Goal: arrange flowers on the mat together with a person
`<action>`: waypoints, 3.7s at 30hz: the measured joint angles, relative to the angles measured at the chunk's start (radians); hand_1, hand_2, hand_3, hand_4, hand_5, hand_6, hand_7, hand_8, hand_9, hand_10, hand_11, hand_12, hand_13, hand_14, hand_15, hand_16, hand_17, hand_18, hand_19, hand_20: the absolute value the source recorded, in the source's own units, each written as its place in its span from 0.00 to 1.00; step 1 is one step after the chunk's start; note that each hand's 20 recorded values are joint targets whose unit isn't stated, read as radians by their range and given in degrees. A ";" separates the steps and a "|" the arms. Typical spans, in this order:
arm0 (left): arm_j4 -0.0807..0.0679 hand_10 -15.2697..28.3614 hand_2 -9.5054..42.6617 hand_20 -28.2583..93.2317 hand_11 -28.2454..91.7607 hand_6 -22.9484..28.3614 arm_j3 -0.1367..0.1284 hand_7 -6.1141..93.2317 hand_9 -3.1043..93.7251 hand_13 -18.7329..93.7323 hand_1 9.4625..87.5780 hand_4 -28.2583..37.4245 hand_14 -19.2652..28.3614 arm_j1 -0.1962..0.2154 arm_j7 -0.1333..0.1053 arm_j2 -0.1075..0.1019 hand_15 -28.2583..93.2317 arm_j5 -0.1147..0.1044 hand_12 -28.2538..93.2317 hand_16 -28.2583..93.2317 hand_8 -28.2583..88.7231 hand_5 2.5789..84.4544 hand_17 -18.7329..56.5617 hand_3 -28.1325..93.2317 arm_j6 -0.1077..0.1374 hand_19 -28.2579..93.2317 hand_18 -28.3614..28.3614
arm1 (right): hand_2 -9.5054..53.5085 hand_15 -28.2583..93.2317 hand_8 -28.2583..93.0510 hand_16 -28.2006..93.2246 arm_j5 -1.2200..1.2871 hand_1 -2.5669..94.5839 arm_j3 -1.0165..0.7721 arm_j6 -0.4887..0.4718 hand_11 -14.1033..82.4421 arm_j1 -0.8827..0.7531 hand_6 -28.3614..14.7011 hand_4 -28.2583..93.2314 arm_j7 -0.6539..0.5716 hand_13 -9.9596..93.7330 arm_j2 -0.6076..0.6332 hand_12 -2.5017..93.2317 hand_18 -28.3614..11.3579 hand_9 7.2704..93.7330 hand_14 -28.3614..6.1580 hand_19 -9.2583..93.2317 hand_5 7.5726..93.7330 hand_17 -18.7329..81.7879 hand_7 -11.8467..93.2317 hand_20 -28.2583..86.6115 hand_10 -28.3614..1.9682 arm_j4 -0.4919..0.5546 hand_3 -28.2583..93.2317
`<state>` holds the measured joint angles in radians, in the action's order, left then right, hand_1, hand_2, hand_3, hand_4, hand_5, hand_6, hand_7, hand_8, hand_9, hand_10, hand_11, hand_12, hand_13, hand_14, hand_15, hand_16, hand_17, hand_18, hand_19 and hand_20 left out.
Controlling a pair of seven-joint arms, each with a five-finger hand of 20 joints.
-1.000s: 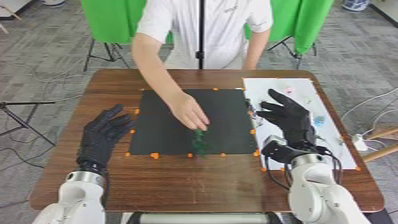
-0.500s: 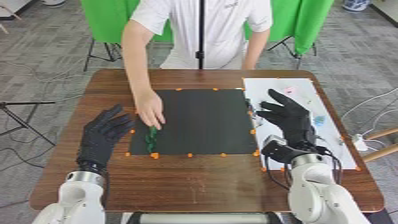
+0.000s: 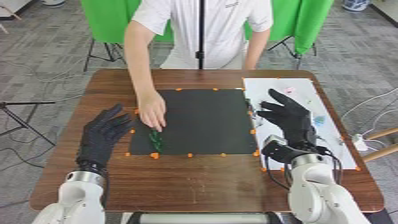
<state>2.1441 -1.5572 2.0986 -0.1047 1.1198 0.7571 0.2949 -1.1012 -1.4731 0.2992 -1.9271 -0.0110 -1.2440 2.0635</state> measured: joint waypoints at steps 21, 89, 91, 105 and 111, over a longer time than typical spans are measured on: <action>0.002 0.89 0.41 0.16 0.50 0.69 0.005 0.18 0.44 0.43 0.18 0.03 1.00 0.000 -0.016 -0.019 0.71 -0.011 0.31 0.13 0.16 0.47 0.17 0.86 0.008 0.80 0.94 | 0.31 0.49 0.11 0.34 -0.001 0.18 -0.001 0.004 0.29 -0.001 0.61 0.00 0.000 0.54 0.002 0.14 0.21 0.56 0.21 0.58 0.50 0.28 0.25 0.41 0.30 0.003 0.99; 0.004 0.88 0.41 0.16 0.50 0.69 0.005 0.19 0.44 0.43 0.18 0.03 1.00 0.001 -0.038 -0.029 0.71 -0.020 0.31 0.13 0.16 0.47 0.17 0.86 0.014 0.80 0.94 | 0.04 0.77 0.11 0.27 -1.344 0.37 -0.037 -0.200 0.33 0.058 0.56 0.00 -1.229 0.64 0.174 0.15 0.20 0.52 0.43 0.94 0.46 0.42 0.26 0.30 0.38 0.047 0.95; 0.004 0.88 0.41 0.16 0.50 0.70 0.005 0.18 0.44 0.43 0.18 0.03 1.00 0.001 -0.038 -0.029 0.71 -0.020 0.31 0.13 0.16 0.47 0.17 0.86 0.014 0.80 0.94 | 0.04 0.76 0.11 0.27 -1.343 0.37 -0.047 -0.239 0.33 0.060 0.56 0.00 -1.221 0.64 0.172 0.15 0.20 0.52 0.43 0.94 0.45 0.42 0.26 0.30 0.38 0.041 0.95; 0.004 0.89 0.41 0.16 0.50 0.70 0.005 0.19 0.45 0.43 0.18 0.03 1.00 0.000 -0.050 -0.030 0.71 -0.053 0.31 0.13 0.16 0.47 0.17 0.86 0.014 0.80 0.94 | 0.03 0.76 0.12 0.27 -1.263 0.39 -0.069 -0.399 0.33 0.060 0.58 0.00 -1.144 0.64 0.120 0.15 0.21 0.53 0.44 0.94 0.45 0.41 0.26 0.29 0.42 0.007 0.95; 0.004 0.89 0.41 0.16 0.50 0.70 0.005 0.18 0.45 0.43 0.18 0.03 1.00 -0.001 -0.049 -0.030 0.72 -0.053 0.31 0.13 0.16 0.47 0.17 0.86 0.014 0.80 0.94 | 0.02 0.74 0.11 0.29 -1.271 0.43 -0.058 -0.478 0.36 0.084 0.62 0.00 -1.131 0.71 0.115 0.16 0.23 0.68 0.51 0.95 0.58 0.44 0.26 0.29 0.48 -0.027 0.91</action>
<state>2.1483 -1.5520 2.0979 -0.1533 1.0900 0.7045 0.3087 -2.3721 -1.5313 -0.1793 -1.8432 -1.1420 -1.1294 2.0363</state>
